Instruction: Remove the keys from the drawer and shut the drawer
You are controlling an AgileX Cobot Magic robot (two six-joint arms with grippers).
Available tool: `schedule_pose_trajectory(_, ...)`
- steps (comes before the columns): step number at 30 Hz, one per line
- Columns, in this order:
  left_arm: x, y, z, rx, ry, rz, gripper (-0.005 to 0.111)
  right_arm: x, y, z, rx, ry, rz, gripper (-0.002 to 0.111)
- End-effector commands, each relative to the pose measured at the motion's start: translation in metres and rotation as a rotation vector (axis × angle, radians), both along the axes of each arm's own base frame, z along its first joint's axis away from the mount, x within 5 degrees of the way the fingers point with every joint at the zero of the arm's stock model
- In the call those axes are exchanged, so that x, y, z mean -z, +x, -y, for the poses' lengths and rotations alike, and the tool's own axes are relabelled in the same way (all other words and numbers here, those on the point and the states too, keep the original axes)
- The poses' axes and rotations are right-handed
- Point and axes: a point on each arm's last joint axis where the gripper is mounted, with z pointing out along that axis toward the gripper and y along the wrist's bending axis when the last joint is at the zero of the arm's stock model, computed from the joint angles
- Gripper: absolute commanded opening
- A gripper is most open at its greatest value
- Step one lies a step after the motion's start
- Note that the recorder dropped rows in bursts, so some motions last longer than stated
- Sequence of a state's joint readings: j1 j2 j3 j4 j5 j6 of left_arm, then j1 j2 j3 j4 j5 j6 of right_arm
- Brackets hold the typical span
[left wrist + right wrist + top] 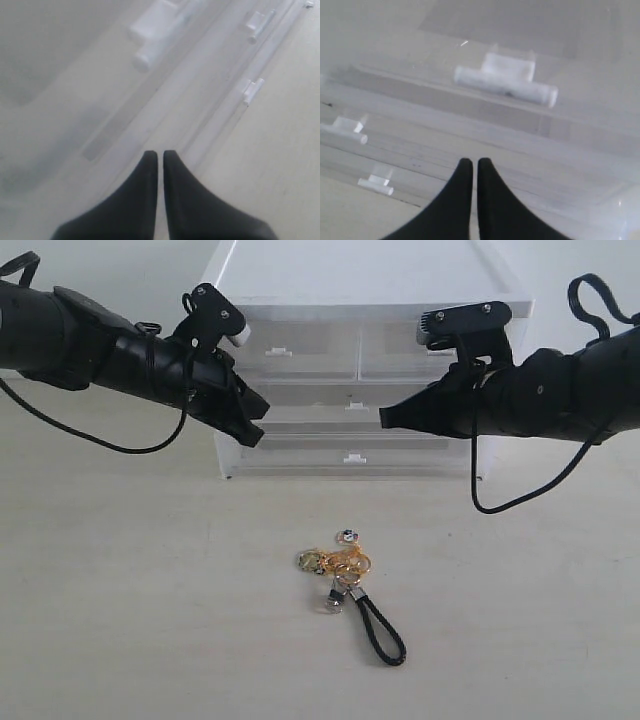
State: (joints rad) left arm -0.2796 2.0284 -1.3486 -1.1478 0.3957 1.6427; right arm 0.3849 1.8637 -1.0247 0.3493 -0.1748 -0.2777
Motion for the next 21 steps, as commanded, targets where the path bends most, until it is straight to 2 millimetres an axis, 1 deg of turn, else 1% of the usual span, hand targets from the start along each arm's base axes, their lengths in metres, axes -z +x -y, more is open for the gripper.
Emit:
schedule_pose_trajectory(1,0.003,0.001,0.003,-0.001,-0.032,-0.035,0.004,0.001,0.001,0.002,-0.005,-0.013,-0.006,0.0)
schedule_pose_trajectory(4,0.004,-0.002,0.003,0.011,-0.033,-0.057,0.004,0.002,0.0,0.002,-0.008,-0.015,-0.018,0.0)
schedule_pose_trajectory(7,0.0,-0.008,0.001,0.012,-0.028,-0.056,0.004,0.002,0.0,0.002,-0.01,-0.017,-0.019,0.0)
schedule_pose_trajectory(15,-0.025,-0.032,-0.009,-0.004,-0.009,-0.005,0.004,0.004,-0.001,0.001,-0.019,-0.023,-0.047,0.0)
schedule_pose_trajectory(19,-0.033,-0.048,-0.013,-0.03,-0.045,-0.019,0.004,0.004,-0.008,0.005,-0.009,-0.021,-0.039,0.0)
schedule_pose_trajectory(21,-0.038,-0.057,-0.015,-0.031,-0.05,-0.016,0.004,0.001,-0.017,0.009,-0.001,-0.019,-0.023,0.0)
